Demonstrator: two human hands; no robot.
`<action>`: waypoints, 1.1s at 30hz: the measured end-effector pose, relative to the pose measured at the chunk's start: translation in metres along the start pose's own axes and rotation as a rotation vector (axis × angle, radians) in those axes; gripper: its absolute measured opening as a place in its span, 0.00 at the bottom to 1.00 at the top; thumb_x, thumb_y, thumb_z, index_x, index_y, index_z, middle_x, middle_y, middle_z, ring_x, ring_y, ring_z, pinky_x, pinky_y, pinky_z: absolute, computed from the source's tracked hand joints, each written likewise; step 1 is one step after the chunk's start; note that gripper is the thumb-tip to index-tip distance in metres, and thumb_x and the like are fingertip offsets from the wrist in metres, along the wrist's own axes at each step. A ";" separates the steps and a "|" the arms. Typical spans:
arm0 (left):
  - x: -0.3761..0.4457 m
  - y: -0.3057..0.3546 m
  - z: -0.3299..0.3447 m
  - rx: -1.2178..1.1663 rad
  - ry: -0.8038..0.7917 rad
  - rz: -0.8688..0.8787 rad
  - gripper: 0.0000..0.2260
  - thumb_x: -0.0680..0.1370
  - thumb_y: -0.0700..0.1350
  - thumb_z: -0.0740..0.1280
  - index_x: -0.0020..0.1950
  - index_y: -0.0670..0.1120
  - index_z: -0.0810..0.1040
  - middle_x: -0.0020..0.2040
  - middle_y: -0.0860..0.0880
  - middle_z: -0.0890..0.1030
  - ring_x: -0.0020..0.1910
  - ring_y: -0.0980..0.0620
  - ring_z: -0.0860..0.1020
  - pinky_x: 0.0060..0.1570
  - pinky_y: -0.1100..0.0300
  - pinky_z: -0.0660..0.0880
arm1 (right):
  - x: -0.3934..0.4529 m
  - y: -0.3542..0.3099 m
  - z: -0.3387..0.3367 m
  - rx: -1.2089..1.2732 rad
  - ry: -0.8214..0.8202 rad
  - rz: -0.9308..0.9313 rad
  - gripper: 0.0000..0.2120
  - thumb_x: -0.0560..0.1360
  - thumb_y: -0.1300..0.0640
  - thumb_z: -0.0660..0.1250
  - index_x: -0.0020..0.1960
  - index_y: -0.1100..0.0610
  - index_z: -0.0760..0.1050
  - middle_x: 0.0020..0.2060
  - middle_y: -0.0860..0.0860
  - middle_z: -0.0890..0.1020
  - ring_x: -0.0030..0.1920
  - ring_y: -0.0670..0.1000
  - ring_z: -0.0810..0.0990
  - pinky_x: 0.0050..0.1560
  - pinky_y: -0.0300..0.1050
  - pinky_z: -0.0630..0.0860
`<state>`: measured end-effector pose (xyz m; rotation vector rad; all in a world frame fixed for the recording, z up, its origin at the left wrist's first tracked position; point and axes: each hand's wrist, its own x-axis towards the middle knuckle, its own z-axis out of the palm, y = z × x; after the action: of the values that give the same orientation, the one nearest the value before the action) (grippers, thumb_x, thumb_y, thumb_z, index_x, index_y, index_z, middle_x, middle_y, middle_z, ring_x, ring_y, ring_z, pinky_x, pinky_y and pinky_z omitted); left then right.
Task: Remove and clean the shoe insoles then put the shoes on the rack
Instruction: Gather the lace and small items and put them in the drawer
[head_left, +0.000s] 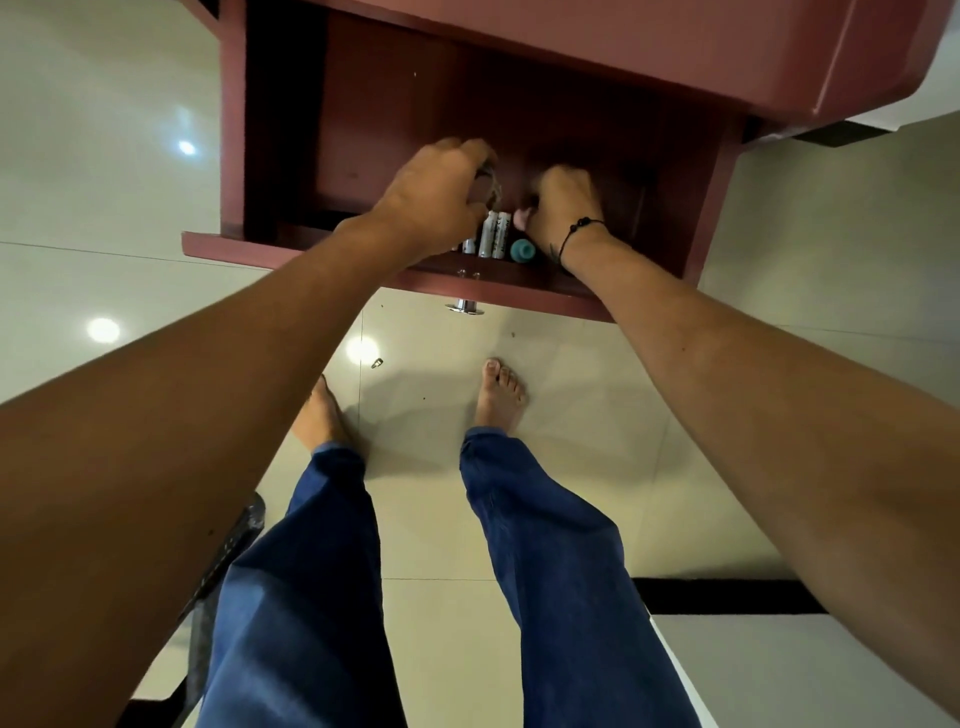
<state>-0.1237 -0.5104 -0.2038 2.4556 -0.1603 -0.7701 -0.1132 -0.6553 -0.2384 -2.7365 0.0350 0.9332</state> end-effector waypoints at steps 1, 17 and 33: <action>0.000 -0.001 0.000 0.000 0.002 -0.001 0.20 0.76 0.39 0.65 0.67 0.41 0.70 0.62 0.38 0.74 0.60 0.40 0.73 0.57 0.53 0.70 | 0.000 0.000 0.001 -0.008 -0.006 0.015 0.10 0.74 0.63 0.65 0.54 0.64 0.78 0.55 0.60 0.79 0.56 0.58 0.77 0.52 0.43 0.74; 0.020 0.039 0.026 0.072 -0.102 0.079 0.21 0.76 0.39 0.64 0.69 0.43 0.68 0.66 0.37 0.65 0.59 0.36 0.72 0.60 0.50 0.70 | -0.019 0.042 -0.010 0.444 0.137 0.299 0.15 0.74 0.66 0.59 0.55 0.57 0.79 0.55 0.57 0.79 0.57 0.55 0.77 0.58 0.39 0.73; 0.041 0.060 0.062 0.249 -0.146 0.143 0.21 0.77 0.39 0.64 0.69 0.36 0.66 0.67 0.36 0.64 0.62 0.35 0.69 0.59 0.49 0.66 | -0.008 0.066 -0.018 0.812 -0.119 0.310 0.16 0.67 0.62 0.74 0.53 0.61 0.79 0.46 0.57 0.82 0.46 0.53 0.81 0.46 0.50 0.81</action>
<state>-0.1208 -0.6013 -0.2337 2.5819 -0.5086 -0.9129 -0.1151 -0.7243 -0.2346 -1.9444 0.6737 0.8921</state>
